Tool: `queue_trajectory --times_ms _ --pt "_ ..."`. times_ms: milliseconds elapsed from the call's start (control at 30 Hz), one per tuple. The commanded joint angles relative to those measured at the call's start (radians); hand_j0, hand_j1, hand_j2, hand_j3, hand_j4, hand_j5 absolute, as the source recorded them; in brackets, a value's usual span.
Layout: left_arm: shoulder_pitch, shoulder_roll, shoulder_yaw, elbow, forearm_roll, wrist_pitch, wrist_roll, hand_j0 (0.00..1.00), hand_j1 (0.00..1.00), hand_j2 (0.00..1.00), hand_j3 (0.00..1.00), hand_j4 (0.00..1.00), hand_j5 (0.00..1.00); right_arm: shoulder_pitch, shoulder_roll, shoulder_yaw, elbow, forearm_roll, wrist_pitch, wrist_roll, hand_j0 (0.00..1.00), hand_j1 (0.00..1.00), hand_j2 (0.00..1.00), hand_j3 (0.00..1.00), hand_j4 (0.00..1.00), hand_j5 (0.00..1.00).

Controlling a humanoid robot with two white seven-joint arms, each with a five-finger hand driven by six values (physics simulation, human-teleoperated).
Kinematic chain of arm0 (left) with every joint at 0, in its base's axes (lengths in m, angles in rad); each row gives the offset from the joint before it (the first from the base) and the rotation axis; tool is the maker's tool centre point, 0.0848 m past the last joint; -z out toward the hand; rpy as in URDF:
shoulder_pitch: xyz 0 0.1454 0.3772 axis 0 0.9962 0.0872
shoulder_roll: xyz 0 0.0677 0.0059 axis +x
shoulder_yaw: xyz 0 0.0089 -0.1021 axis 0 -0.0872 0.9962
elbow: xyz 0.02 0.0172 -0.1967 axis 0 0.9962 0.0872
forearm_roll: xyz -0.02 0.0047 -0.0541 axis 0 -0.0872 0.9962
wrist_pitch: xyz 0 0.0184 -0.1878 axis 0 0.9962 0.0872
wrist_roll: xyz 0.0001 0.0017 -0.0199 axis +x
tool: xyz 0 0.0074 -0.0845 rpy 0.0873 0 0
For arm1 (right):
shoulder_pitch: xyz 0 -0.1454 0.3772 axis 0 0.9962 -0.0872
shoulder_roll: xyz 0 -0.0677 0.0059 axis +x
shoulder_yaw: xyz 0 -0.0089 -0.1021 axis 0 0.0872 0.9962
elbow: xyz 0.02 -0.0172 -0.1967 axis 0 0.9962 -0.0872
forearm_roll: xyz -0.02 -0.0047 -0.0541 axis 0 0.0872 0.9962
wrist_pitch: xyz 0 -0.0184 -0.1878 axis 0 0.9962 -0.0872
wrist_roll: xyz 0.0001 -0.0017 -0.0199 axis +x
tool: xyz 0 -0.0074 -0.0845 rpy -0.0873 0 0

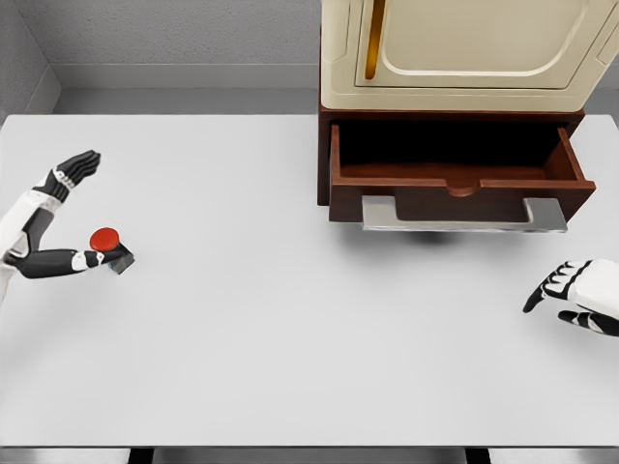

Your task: Put the switch into the drawer with left arm, and close the drawer with right arm

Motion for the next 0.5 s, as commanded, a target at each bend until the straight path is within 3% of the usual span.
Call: queue_trajectory --times_ms 0,467 --pt "-0.003 -0.036 0.001 0.063 0.008 0.001 0.0 1.0 1.0 1.0 1.0 1.0 1.0 0.0 -0.001 0.001 0.0 -0.008 0.001 0.001 0.6 0.6 0.6 0.6 0.6 0.6" --pt "-0.014 -0.122 -0.005 0.267 -0.002 0.033 -0.008 1.0 1.0 1.0 1.0 1.0 1.0 -0.008 -0.001 0.002 0.0 -0.008 0.001 0.02 0.6 0.6 0.6 0.6 0.6 0.6"
